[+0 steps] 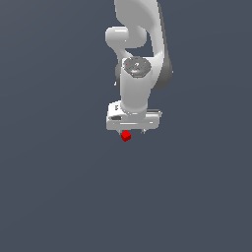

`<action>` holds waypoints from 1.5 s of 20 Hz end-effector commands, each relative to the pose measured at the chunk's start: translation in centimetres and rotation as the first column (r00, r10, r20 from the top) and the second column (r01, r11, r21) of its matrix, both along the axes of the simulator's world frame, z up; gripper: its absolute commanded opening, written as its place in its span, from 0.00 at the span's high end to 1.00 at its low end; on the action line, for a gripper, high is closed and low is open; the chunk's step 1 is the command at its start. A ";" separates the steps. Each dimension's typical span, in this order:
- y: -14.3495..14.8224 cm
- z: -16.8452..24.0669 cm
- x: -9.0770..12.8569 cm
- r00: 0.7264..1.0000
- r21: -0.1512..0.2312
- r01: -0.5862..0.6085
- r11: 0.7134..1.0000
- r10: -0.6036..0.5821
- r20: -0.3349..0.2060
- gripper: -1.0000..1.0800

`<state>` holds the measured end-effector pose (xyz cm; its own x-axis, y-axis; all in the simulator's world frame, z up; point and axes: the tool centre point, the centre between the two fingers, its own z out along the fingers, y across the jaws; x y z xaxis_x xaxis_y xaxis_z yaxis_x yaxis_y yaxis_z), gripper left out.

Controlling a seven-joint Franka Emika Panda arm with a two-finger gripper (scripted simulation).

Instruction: Pick up the red cube and move it to a goal position.

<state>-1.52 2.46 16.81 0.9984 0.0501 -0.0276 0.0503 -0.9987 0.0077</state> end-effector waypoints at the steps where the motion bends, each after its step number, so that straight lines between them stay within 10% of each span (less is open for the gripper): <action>1: 0.0 0.0 0.0 1.000 0.000 0.000 1.000 0.000 0.000 0.04; 17: -0.3 -4.7 -2.8 0.984 0.005 -0.178 0.984 0.178 0.008 0.04; 30: -1.9 -12.5 -7.0 0.891 0.010 -0.454 0.891 0.454 0.024 0.04</action>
<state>-8.13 0.78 5.07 0.8812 0.4727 -0.0060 0.4727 -0.8812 -0.0015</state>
